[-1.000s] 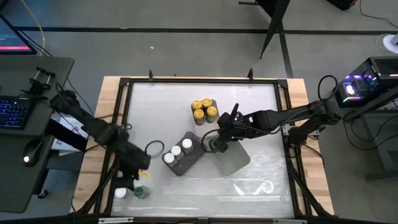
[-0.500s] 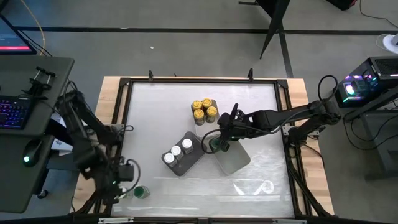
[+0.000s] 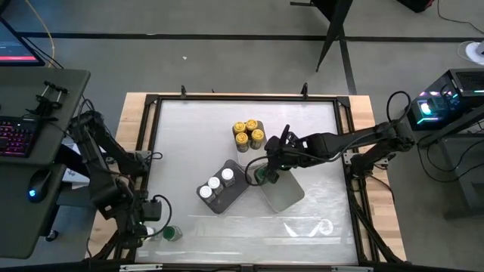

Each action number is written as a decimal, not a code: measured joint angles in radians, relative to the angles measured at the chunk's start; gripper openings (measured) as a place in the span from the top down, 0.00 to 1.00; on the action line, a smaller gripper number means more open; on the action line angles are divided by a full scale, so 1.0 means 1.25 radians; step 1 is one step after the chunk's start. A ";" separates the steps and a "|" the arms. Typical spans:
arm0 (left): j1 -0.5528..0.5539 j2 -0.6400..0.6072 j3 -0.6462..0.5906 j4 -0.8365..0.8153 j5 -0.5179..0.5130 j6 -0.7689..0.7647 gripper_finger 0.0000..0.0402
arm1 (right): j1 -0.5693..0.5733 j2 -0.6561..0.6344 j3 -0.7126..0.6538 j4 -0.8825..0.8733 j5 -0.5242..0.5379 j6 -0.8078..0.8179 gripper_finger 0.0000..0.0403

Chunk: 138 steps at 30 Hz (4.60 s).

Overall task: Sort spices by type
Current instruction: Put the white seasoning bottle into the black bin

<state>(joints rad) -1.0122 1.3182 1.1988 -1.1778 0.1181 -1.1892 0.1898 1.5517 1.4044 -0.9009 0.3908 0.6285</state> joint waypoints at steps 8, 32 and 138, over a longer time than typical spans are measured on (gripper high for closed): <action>0.005 0.000 0.000 -0.001 0.020 0.039 0.27 | 0.000 0.000 0.000 0.000 0.000 0.020 1.00; -0.015 0.080 -0.001 0.046 0.006 0.126 0.23 | 0.000 0.000 0.000 0.000 0.068 0.063 1.00; 0.603 0.338 0.362 0.238 -0.175 1.332 0.58 | 0.026 -0.276 0.017 -0.241 0.292 0.176 1.00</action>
<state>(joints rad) -0.2582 1.7405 1.6513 -0.8807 -0.1009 0.4764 0.2226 1.2060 1.4258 -1.2020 0.7557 0.8485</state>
